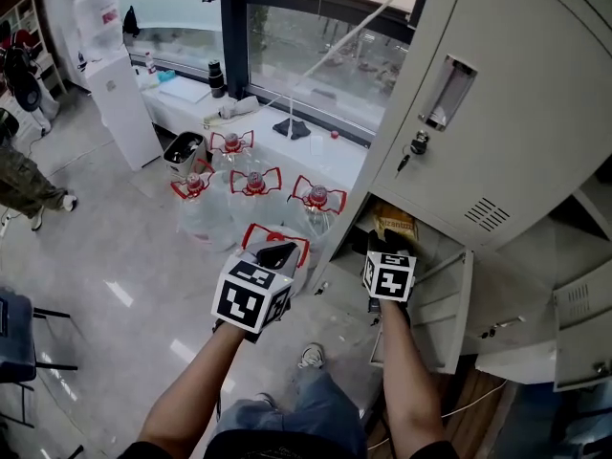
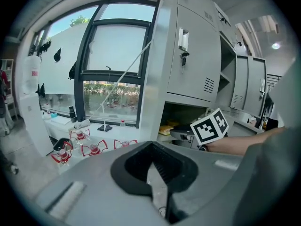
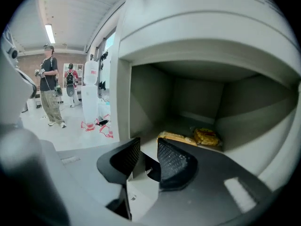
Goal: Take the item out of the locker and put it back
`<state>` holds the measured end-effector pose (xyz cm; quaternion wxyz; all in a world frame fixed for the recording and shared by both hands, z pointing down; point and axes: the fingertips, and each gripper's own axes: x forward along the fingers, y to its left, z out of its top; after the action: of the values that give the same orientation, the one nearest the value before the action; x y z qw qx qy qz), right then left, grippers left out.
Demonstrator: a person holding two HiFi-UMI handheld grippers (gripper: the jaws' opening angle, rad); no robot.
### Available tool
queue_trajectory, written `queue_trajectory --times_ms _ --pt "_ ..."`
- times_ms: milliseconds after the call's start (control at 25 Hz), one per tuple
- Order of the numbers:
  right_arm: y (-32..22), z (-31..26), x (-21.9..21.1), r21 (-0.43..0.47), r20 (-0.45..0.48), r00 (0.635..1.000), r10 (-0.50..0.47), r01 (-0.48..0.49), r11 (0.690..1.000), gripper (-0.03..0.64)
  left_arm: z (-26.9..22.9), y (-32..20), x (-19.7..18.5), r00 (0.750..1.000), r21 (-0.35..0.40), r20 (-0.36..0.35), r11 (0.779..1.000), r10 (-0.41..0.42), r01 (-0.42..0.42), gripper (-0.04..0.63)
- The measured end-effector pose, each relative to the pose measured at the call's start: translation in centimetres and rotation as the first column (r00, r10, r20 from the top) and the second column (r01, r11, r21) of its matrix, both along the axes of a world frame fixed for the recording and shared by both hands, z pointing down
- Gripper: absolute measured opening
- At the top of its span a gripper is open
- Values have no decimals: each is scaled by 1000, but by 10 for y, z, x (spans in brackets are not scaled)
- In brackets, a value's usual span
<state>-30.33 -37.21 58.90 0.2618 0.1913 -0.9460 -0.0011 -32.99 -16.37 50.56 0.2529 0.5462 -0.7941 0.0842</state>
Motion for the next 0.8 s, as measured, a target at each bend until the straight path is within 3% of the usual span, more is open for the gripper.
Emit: queue_trajectory --times_ms 800 --pt "113 -176 117 -26 188 981 -43 48 999 67 -101 39 68 997 130 80 991 15 -26 1"
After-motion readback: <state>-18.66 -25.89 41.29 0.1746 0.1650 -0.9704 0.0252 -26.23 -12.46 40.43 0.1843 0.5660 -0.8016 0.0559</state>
